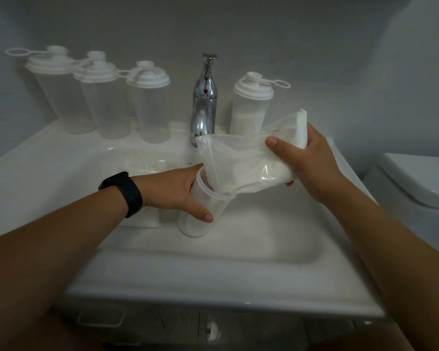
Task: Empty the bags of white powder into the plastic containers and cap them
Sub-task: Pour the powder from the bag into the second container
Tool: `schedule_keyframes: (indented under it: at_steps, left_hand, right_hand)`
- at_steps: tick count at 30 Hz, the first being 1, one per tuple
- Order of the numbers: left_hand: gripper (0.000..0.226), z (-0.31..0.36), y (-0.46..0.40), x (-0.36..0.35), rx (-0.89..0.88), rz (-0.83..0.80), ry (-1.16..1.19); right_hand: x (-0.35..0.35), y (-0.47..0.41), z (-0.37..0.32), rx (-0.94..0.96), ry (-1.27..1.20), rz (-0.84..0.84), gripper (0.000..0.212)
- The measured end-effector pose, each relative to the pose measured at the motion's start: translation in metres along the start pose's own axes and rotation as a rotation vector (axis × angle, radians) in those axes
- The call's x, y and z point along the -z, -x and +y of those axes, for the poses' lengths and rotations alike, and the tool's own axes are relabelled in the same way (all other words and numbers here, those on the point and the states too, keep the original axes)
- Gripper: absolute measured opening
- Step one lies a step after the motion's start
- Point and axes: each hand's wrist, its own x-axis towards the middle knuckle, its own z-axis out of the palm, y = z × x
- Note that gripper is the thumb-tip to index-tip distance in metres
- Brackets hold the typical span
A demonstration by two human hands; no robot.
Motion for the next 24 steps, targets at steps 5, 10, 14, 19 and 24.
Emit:
schedule_keyframes:
  at_steps: [5,10,14,19,24]
  left_hand:
    - [0.086,0.0,-0.0004,-0.0004,-0.004,0.002,0.002]
    - [0.089,-0.0008,-0.001,0.0,-0.005,-0.005,0.011]
    - [0.089,-0.0012,-0.0003,-0.0003,-0.004,0.002,0.003]
    - [0.088,-0.0024,-0.0014,0.0002,-0.013,0.006,-0.022]
    - [0.085,-0.0016,-0.0011,-0.0006,-0.011,0.007,-0.003]
  right_hand:
    - [-0.0001,-0.0003,0.0008,0.001,-0.003,0.001,0.028]
    - [-0.0005,0.0003,-0.0005,0.0,0.003,-0.003,0.029]
    - [-0.0007,0.0004,-0.0004,-0.001,0.0,-0.009,0.029]
    - [-0.0009,0.0005,-0.0001,-0.006,0.012,-0.016,0.028]
    - [-0.0006,-0.0003,0.0015,0.0,-0.004,-0.012,0.025]
